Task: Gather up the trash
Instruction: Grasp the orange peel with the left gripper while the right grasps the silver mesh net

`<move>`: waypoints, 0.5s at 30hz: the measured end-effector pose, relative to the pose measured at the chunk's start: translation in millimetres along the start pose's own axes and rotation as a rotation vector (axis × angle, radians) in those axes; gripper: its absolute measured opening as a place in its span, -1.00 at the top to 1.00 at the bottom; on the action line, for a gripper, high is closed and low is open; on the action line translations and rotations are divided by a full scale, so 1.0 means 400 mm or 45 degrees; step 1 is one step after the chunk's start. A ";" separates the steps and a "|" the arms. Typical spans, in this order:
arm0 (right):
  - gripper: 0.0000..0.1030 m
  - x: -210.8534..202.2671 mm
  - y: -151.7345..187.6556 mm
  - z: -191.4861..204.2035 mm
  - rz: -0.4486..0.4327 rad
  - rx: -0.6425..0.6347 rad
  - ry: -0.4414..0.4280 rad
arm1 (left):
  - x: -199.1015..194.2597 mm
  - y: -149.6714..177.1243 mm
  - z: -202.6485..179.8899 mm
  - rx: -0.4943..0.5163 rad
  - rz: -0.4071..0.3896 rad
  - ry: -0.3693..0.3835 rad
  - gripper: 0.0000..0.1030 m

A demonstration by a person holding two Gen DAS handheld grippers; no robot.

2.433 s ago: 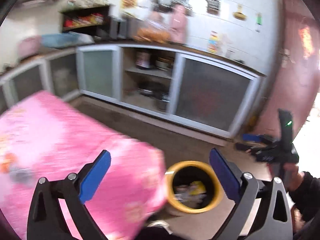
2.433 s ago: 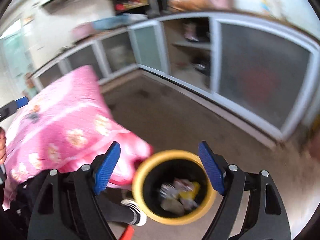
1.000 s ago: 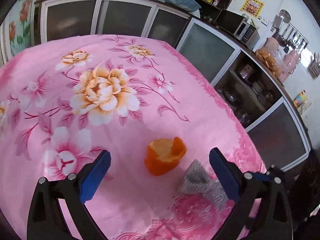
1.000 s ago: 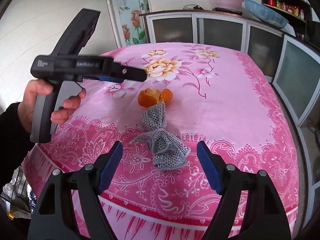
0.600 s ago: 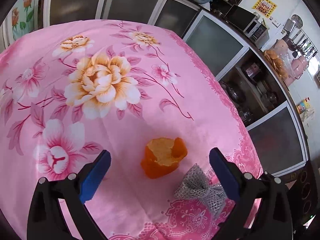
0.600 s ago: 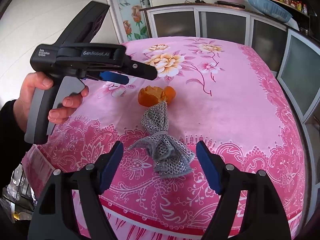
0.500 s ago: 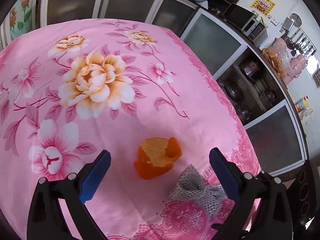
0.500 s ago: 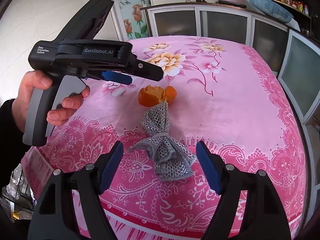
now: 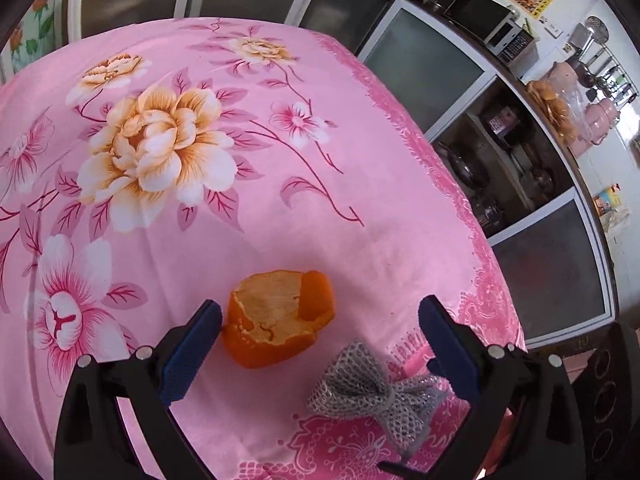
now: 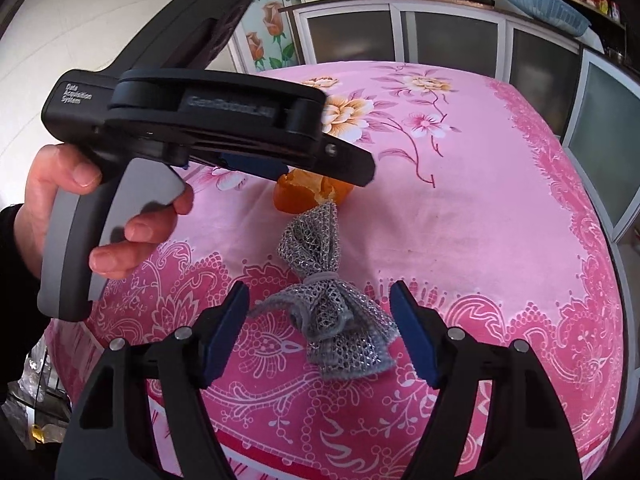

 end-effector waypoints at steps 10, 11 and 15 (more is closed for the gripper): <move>0.48 0.029 -0.004 -0.002 0.048 0.026 -0.028 | 0.021 -0.006 0.020 -0.032 0.010 -0.019 0.07; 0.61 0.028 -0.005 -0.004 0.048 0.026 -0.027 | 0.020 -0.007 0.020 -0.031 0.006 -0.017 0.22; 0.78 0.009 -0.002 0.005 0.029 0.010 -0.018 | 0.013 -0.016 0.042 -0.083 -0.010 -0.013 0.84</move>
Point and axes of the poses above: each gripper's, at about its wrist camera, not at the fingertips, and x roughly the way its jaws point, z to its left, y to its underside, the point moved 5 cm from there along x, roughly the way its jaws point, and after that the axes turned 8 degrees about -y, right-handed, at the moved point
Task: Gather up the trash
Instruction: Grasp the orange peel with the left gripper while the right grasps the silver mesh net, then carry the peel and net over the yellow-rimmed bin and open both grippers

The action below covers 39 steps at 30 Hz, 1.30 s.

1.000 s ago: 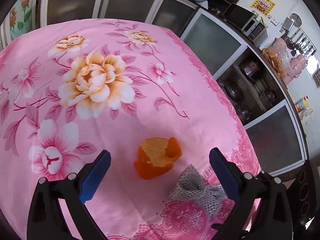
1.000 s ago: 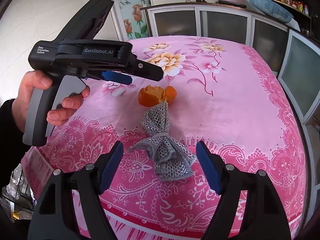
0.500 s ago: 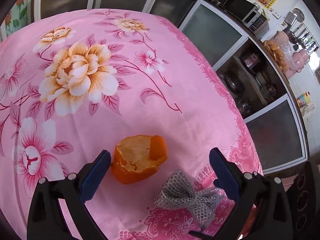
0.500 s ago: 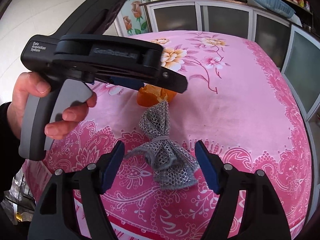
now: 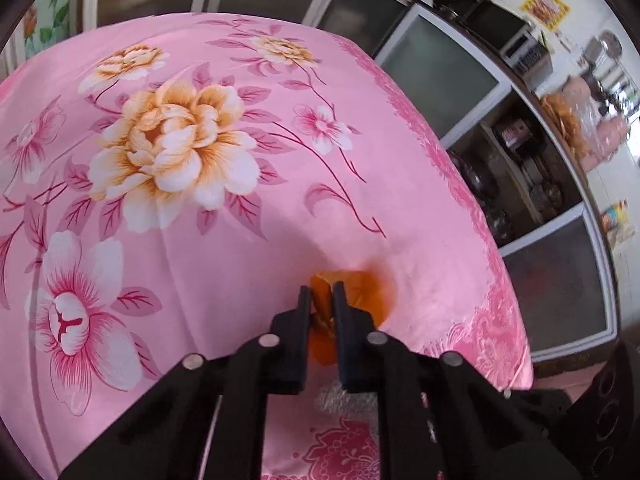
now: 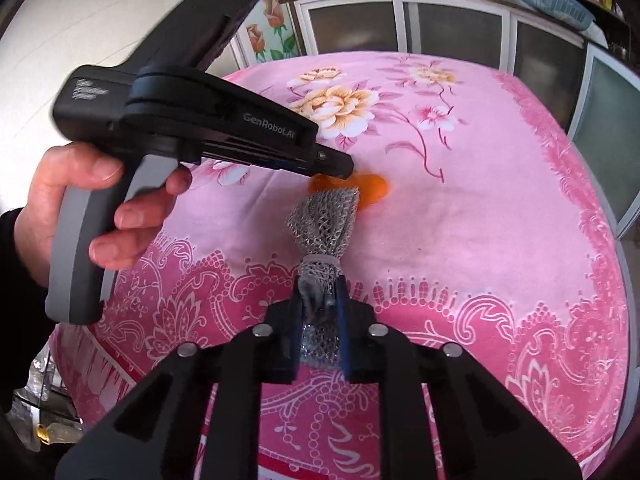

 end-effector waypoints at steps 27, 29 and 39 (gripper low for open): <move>0.78 -0.421 0.217 -0.001 -0.201 0.114 0.156 | -0.229 0.100 0.008 -0.016 -0.208 0.031 0.89; 0.78 -0.466 0.247 -0.013 -0.220 0.144 0.181 | -0.260 0.127 -0.016 0.011 -0.241 0.024 0.89; 0.78 -0.695 0.467 -0.097 -0.317 0.344 0.411 | -0.309 0.281 -0.314 0.275 -0.278 0.171 0.88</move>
Point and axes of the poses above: each gripper's, at about its wrist camera, not at the fingertips, and x roughly the way its jaws point, z to its left, y to its underside, the point moved 5 cm from there along x, roughly the way its jaws point, and after that the axes turned 8 degrees about -y, right-handed, at the moved point
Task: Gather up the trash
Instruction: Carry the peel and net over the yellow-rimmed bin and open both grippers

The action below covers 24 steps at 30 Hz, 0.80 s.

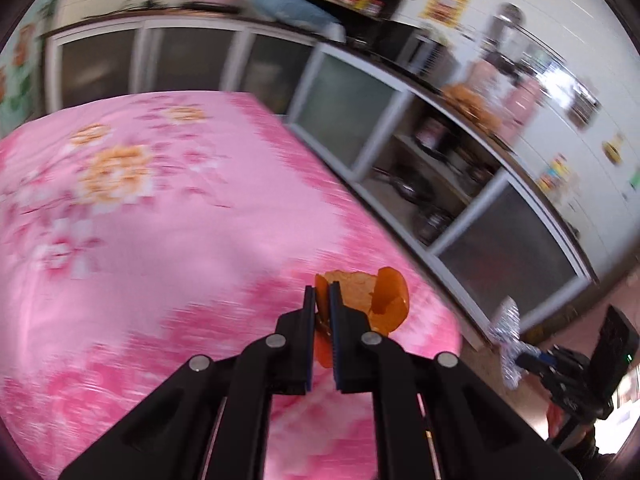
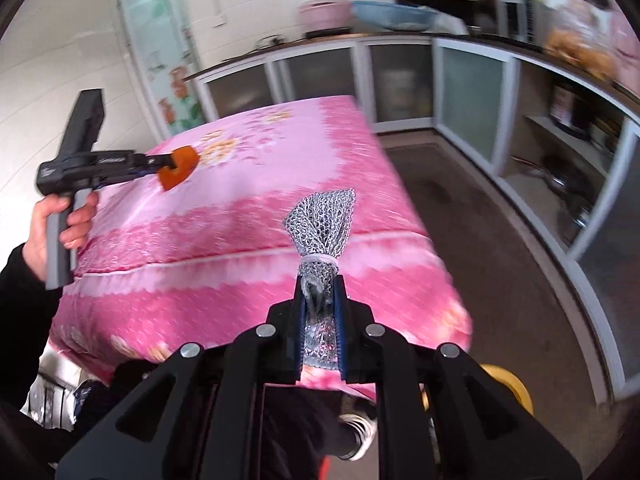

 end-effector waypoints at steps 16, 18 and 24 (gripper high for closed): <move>0.77 -0.202 0.297 -0.365 -0.029 0.355 0.416 | 0.161 0.201 -0.641 0.474 0.153 0.355 0.88; 0.78 -0.201 0.329 -0.385 -0.021 0.388 0.418 | 0.185 0.235 -0.692 0.514 0.190 0.368 0.88; 0.77 -0.174 0.415 -0.458 0.024 0.484 0.420 | 0.267 0.337 -0.812 0.642 0.262 0.344 0.88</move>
Point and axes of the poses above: each gripper's, at about its wrist camera, not at the fingertips, and x roughly the way its jaws point, z to its left, y to its underside, the point moved 5 cm from there along x, roughly the way its jaws point, and after that the axes turned 8 degrees about -y, right-handed, at the moved point
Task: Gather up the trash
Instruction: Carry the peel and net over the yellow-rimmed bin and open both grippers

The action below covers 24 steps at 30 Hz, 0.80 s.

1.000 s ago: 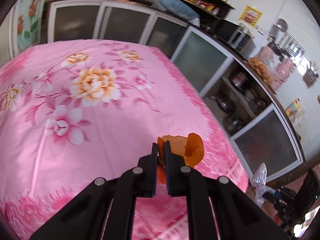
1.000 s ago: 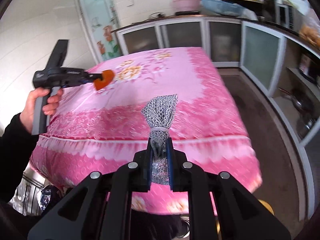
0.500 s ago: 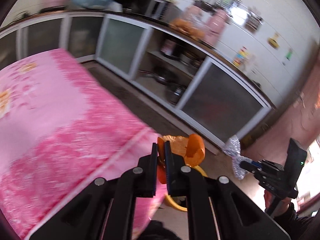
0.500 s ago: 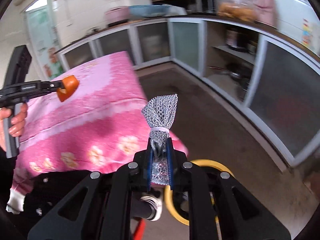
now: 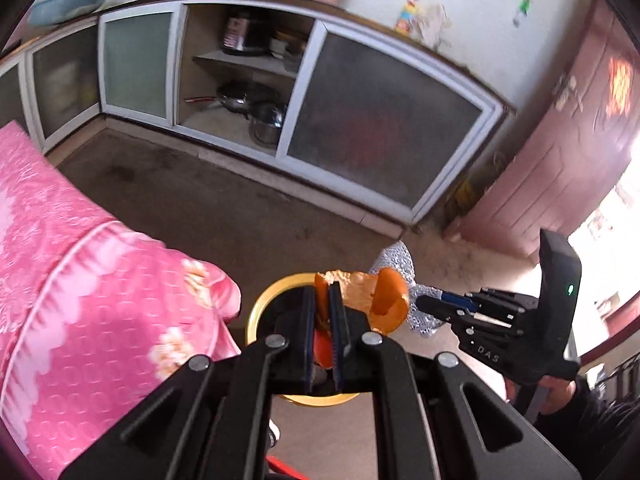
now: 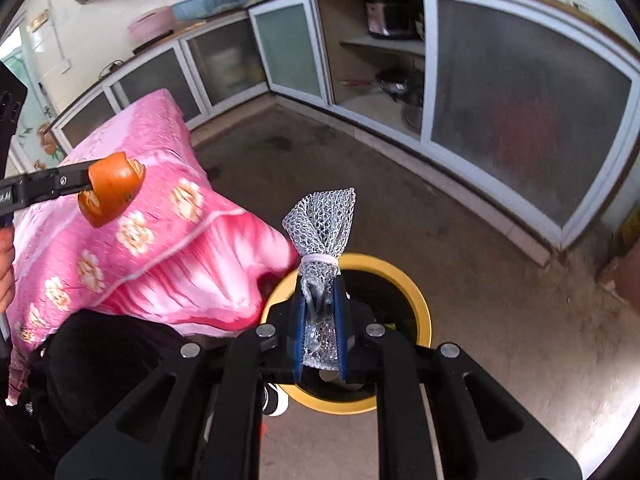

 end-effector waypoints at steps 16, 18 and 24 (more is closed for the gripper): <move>0.77 0.221 0.132 -0.152 0.312 0.228 0.040 | 0.349 0.094 -0.097 0.144 0.290 -0.109 0.87; 0.74 0.230 0.134 -0.169 0.323 0.248 0.049 | 0.357 0.093 -0.090 0.134 0.291 -0.127 0.86; -0.56 0.202 0.154 -0.203 0.327 0.272 0.121 | 0.314 0.087 -0.076 0.053 0.193 -0.103 -0.75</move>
Point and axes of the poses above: each gripper's, at about its wrist camera, not at the fingertips, and x roughly the way its jaws point, z to its left, y to its underside, the point moved 5 cm from there along x, roughly the way its jaws point, and after that the axes turned 8 degrees about -y, right-handed, at the moved point
